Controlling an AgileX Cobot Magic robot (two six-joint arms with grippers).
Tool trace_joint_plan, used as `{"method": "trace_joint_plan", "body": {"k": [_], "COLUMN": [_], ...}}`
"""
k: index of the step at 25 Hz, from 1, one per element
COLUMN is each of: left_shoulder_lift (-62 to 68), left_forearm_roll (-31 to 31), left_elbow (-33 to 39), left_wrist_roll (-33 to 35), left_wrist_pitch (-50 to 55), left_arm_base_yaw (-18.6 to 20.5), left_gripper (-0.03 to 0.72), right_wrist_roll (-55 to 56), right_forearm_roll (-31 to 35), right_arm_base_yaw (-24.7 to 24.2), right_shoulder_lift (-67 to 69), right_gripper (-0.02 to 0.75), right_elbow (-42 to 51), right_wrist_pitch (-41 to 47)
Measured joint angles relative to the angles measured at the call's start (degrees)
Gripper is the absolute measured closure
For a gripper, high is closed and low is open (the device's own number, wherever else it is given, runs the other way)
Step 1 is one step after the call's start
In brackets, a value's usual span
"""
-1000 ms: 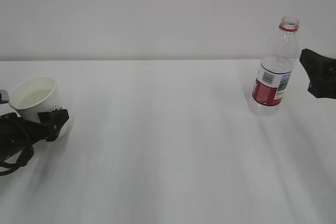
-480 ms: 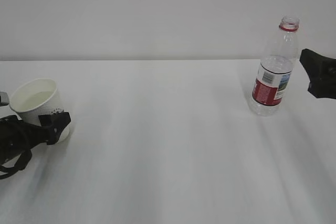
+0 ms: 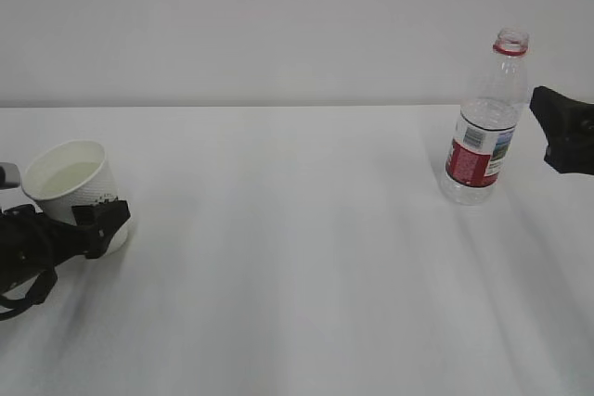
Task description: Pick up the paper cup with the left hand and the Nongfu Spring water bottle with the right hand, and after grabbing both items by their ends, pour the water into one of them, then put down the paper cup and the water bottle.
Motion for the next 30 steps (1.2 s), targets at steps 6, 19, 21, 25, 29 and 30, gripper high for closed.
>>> {"method": "trace_joint_plan", "body": {"k": [6, 19, 21, 25, 29, 30], "left_shoulder_lift": [0.00, -0.25, -0.35, -0.35, -0.35, -0.35], "left_forearm_roll": [4.01, 4.42, 3.83, 2.70, 1.84, 1.53], "left_elbow": [0.62, 3.26, 3.26, 3.26, 3.26, 3.26], "left_wrist_roll": [-0.02, -0.02, -0.02, 0.21, 0.30, 0.30], "left_wrist_pitch": [-0.21, -1.83, -1.83, -1.83, -1.83, -1.83], "left_arm_base_yaw": [0.00, 0.00, 0.00, 0.00, 0.00, 0.00], "left_gripper": [-0.004, -0.004, -0.005, -0.005, -0.004, -0.004], "right_wrist_roll": [0.00, 0.00, 0.00, 0.00, 0.00, 0.00], "right_forearm_roll": [0.00, -0.40, -0.40, -0.40, -0.40, -0.44], "right_arm_base_yaw": [0.00, 0.00, 0.00, 0.00, 0.00, 0.00], "right_shoulder_lift": [0.00, 0.00, 0.00, 0.00, 0.00, 0.00], "right_gripper": [0.148, 0.149, 0.149, 0.149, 0.149, 0.149], "right_elbow": [0.00, 0.00, 0.00, 0.00, 0.00, 0.00], "right_wrist_pitch": [0.00, 0.00, 0.00, 0.00, 0.00, 0.00]}}
